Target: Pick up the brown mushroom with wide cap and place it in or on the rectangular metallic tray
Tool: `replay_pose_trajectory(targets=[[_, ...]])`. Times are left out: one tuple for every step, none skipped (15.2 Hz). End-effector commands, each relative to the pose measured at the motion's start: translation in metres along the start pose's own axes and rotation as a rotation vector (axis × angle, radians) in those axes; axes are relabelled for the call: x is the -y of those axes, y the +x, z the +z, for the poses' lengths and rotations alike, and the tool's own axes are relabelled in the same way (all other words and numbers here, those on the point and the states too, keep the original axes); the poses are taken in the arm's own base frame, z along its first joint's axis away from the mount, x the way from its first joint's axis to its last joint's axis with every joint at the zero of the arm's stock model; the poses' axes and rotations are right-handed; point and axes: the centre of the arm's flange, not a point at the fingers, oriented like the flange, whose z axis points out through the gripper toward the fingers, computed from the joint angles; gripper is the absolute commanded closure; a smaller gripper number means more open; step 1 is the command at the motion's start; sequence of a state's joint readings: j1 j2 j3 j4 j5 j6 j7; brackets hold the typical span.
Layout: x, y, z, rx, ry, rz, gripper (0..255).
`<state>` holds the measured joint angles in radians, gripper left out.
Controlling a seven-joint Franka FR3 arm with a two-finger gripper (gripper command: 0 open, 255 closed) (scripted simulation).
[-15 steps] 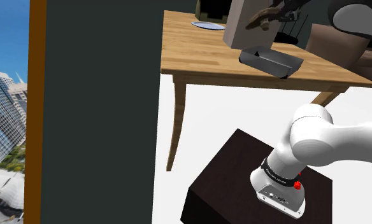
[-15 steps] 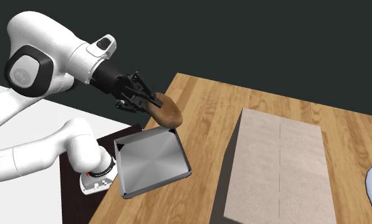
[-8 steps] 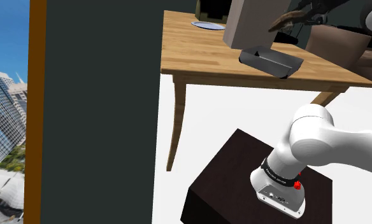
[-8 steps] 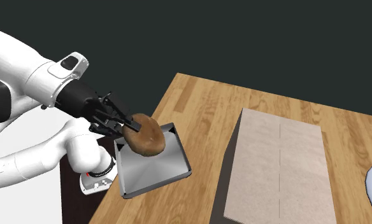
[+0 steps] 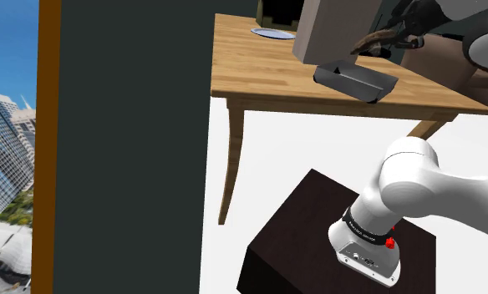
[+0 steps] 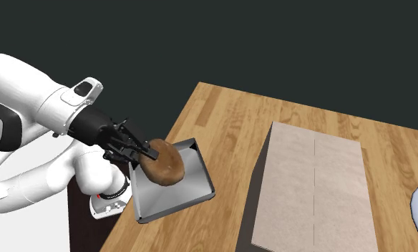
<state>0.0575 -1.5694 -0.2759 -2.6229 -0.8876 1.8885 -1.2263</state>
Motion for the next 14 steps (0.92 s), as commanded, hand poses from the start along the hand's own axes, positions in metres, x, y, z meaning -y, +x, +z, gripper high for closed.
replay_pose_trajectory(targets=[[0.008, 0.002, 0.006, 0.000, -0.001, 0.000, 255], [0.013, 0.003, 0.009, 0.000, -0.001, 0.000, 255], [0.017, 0.004, 0.012, 0.000, -0.001, 0.000, 255], [0.021, 0.006, 0.015, 0.000, -0.001, 0.000, 255], [0.025, 0.007, 0.018, 0.000, -0.001, 0.000, 255], [0.030, 0.008, 0.021, 0.000, -0.001, 0.000, 255], [0.034, 0.009, 0.024, 0.000, -0.001, 0.000, 255], [0.038, 0.010, 0.027, 0.000, -0.001, 0.000, 255], [0.044, 0.012, 0.031, 0.000, -0.001, 0.000, 255], [0.044, 0.012, 0.031, 0.000, -0.001, 0.000, 255], [0.044, 0.012, 0.031, 0.000, -0.001, 0.000, 255], [0.044, 0.012, 0.031, 0.000, -0.001, 0.000, 255], [0.044, 0.012, 0.031, 0.000, -0.001, 0.000, 255], [0.044, 0.012, 0.031, 0.000, -0.001, 0.000, 255]])
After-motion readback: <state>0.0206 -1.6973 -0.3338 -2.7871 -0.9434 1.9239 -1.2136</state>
